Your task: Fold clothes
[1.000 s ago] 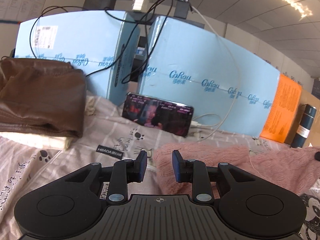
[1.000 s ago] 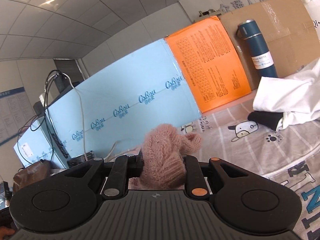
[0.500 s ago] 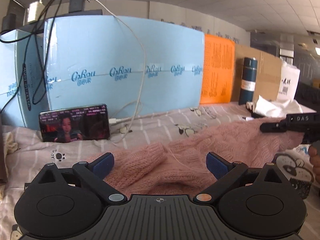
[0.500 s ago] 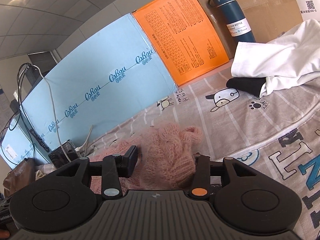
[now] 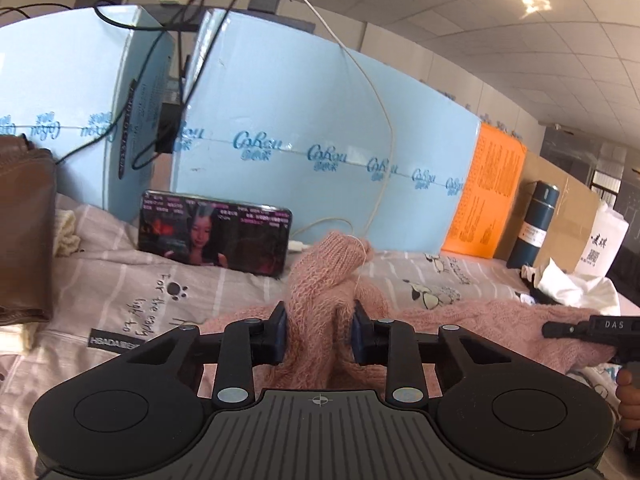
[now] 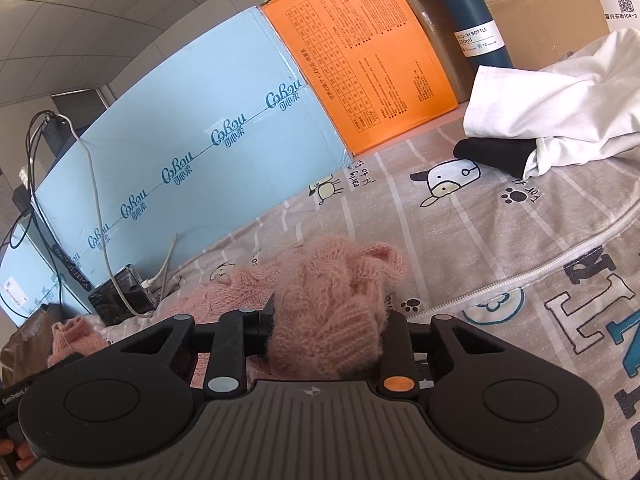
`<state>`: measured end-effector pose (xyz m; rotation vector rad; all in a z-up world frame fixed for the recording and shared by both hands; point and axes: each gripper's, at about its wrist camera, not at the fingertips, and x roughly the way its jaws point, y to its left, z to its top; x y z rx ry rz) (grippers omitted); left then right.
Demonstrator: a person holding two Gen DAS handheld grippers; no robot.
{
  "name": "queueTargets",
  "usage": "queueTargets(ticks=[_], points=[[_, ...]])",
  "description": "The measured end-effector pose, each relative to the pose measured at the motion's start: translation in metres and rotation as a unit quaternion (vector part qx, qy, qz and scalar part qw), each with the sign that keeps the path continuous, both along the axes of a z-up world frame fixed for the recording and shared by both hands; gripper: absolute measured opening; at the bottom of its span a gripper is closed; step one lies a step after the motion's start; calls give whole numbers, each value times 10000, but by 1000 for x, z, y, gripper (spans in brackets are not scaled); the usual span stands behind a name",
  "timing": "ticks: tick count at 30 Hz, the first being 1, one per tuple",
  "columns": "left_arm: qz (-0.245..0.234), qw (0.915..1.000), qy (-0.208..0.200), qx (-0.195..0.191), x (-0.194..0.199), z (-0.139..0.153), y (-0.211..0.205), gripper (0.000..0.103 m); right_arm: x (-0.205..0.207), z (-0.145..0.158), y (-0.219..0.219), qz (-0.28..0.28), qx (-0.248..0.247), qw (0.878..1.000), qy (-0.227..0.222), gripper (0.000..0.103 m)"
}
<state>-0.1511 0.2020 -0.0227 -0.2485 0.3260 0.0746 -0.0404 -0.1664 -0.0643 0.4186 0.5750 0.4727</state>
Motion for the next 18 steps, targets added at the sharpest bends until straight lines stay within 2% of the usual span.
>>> queueTargets(ticks=[2, 4, 6, 9, 12, 16, 18], points=[[453, 9986, -253, 123, -15, 7, 10, 28, 0, 0, 1, -34, -79, 10000, -32, 25], [979, 9937, -464, 290, -29, 12, 20, 28, -1, 2, 1, -64, -104, 9999, -115, 24], [1314, 9894, -566, 244, -42, 15, 32, 28, -2, 5, 1, -107, -105, 9996, -236, 22], [1383, 9875, -744, 161, -55, 19, 41, 28, -7, 20, 1, -188, -173, 9980, -578, 19], [1420, 9852, -879, 384, -60, 22, 42, 28, -13, 42, 3, -297, -277, 9942, -991, 18], [1507, 9861, -543, 439, -58, 15, 47, 28, -7, 61, 5, -289, -558, 9922, -1073, 18], [1611, 9848, -345, 553, -59, 9, 46, 33, -3, 59, 6, -276, -827, 9914, -976, 18]])
